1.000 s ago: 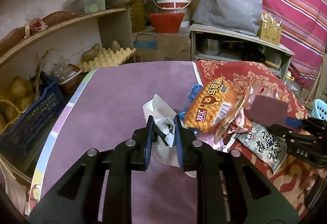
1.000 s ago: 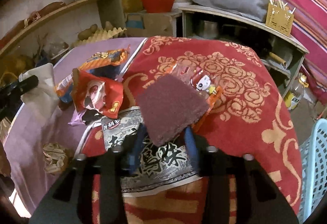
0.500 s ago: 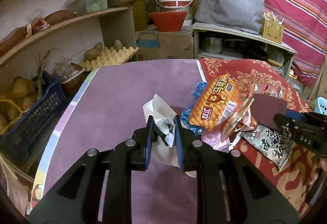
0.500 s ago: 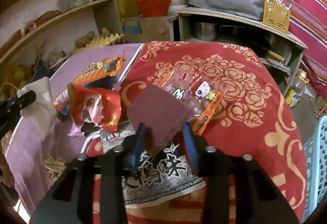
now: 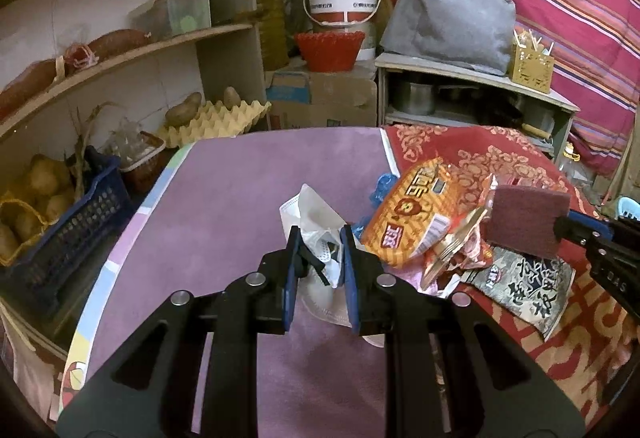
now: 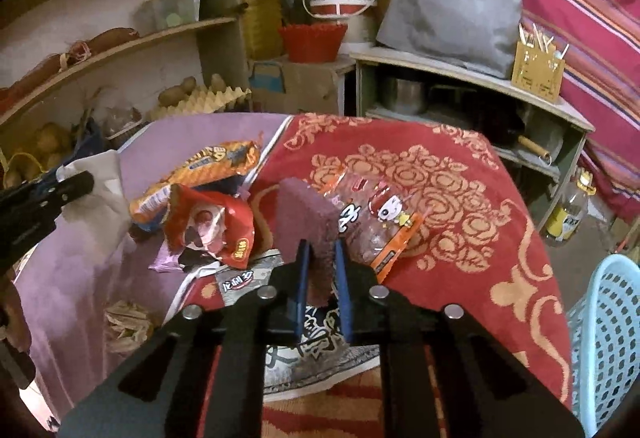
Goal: Collect trash
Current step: 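Carry tissue and sponge pad over the blue basket and open both tools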
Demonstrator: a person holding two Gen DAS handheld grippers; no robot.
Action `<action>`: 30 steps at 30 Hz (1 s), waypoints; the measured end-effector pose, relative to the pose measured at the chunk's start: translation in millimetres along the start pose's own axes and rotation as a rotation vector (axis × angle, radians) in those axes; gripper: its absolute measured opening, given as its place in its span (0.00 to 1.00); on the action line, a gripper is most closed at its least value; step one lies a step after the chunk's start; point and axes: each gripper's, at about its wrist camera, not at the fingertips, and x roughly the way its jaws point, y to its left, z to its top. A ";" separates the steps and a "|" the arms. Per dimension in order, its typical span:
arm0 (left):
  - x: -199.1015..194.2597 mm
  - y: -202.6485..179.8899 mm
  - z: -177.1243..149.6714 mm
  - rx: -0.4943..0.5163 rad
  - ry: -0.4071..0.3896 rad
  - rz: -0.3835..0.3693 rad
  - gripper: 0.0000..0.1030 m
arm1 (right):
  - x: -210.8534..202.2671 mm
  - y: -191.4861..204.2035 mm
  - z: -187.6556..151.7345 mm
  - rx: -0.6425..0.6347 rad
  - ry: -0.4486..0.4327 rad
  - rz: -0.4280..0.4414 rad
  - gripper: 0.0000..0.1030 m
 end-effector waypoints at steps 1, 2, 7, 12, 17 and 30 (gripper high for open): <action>-2.6 -0.3 1.8 -0.005 -0.006 -0.002 0.18 | -3.9 0.1 0.4 -0.001 -0.009 -0.003 0.13; -6.4 -0.9 4.1 -0.010 -0.016 -0.006 0.18 | -9.3 -1.5 1.4 -0.003 -0.020 -0.008 0.13; -25.6 -14.6 17.0 -0.012 -0.076 -0.028 0.18 | -39.0 -9.5 3.1 -0.001 -0.079 -0.028 0.13; -45.6 -50.5 29.1 0.017 -0.136 -0.073 0.18 | -86.9 -34.6 3.5 0.047 -0.165 -0.045 0.13; -63.8 -102.9 36.8 0.063 -0.184 -0.146 0.18 | -132.5 -72.8 0.6 0.088 -0.218 -0.099 0.13; -74.8 -274.7 24.9 0.189 -0.161 -0.427 0.18 | -199.3 -222.4 -56.7 0.235 -0.185 -0.381 0.13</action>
